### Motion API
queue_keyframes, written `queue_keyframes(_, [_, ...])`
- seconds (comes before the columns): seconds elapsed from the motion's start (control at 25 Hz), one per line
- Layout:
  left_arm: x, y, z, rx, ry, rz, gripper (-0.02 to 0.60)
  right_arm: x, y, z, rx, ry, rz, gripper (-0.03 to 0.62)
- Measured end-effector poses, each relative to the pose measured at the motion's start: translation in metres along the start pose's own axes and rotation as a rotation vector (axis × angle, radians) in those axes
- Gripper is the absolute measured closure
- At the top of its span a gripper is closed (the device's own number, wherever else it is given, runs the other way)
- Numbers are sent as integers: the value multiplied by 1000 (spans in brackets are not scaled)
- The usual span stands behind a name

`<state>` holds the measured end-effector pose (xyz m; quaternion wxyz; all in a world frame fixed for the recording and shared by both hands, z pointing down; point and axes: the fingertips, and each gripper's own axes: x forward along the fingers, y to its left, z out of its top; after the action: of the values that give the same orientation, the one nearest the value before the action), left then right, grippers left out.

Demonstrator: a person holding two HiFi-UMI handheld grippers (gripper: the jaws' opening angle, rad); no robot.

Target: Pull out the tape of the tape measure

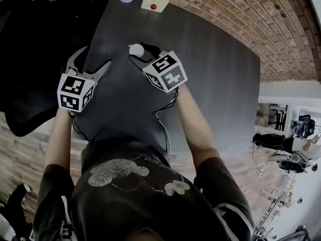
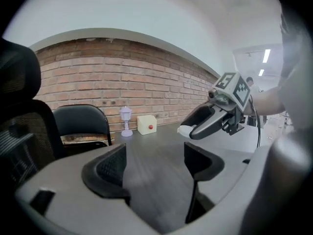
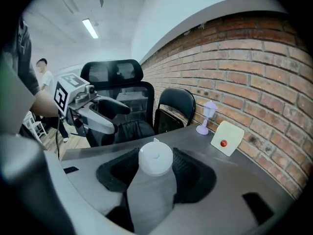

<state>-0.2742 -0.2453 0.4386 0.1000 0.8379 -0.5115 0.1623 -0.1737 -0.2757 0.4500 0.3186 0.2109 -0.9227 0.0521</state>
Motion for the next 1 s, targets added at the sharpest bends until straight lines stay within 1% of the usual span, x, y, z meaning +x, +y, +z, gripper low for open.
queue_keyframes(0.16, [-7, -30, 24, 42, -52, -18, 207, -35, 13, -1, -37, -27, 22, 359])
queue_keyframes(0.24, [-11, -48, 35, 63, -74, -39, 207, -53, 20, -3, -51, -40, 39, 359])
queue_keyframes(0.32, [-14, -68, 45, 84, -89, -83, 207, -71, 28, -3, -78, -52, 59, 359])
queue_keyframes(0.52, [-20, -128, 65, 147, -129, -244, 207, -113, 43, -7, -152, -73, 122, 359])
queue_keyframes(0.64, [-22, -159, 70, 196, -140, -301, 210, -138, 50, -14, -194, -66, 140, 359])
queue_keyframes(0.68, [-22, -166, 71, 214, -138, -312, 216, -145, 52, -16, -205, -65, 144, 359])
queue_keyframes(0.72, [-22, -172, 72, 229, -138, -316, 242, -152, 53, -18, -217, -63, 147, 359])
queue_keyframes(0.8, [-22, -181, 76, 240, -151, -320, 326, -163, 56, -23, -243, -58, 156, 359])
queue_keyframes(0.92, [-20, -197, 81, 241, -168, -359, 337, -177, 59, -34, -277, -42, 168, 359])
queue_keyframes(1.0, [-19, -212, 80, 262, -158, -396, 339, -185, 61, -41, -288, -34, 177, 359])
